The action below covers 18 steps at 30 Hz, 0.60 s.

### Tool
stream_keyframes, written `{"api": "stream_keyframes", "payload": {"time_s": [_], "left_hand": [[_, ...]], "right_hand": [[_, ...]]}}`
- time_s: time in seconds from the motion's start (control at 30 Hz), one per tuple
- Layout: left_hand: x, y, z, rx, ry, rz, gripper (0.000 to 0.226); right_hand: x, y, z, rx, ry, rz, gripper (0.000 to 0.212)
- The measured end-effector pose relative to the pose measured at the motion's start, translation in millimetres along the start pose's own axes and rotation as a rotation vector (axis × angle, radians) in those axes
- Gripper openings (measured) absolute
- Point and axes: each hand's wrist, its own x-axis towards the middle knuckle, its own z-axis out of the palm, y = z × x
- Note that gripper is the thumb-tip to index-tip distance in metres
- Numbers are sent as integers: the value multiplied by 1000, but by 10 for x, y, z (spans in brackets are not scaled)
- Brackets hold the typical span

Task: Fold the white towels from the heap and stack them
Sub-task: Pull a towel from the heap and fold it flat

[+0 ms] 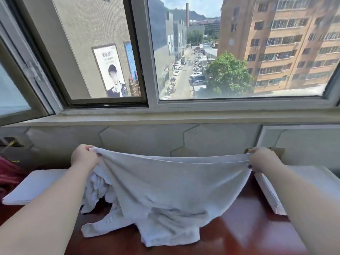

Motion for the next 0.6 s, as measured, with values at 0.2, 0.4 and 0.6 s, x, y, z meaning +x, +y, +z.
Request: {"api": "stream_keyframes", "payload": {"time_s": [0.2,0.4,0.6], "left_hand": [[-192,17,-539,-205,88,-18,20],[-470,-221,-1054,-419,23,0,12],[-574,-687,-1502,-486,25,109,12]], "right_hand": [[-641,89,-581,559,69,70,16],[-1583,251,-846,845,213,118,30],[-2403,533,-1066,924,373,120,25]]}}
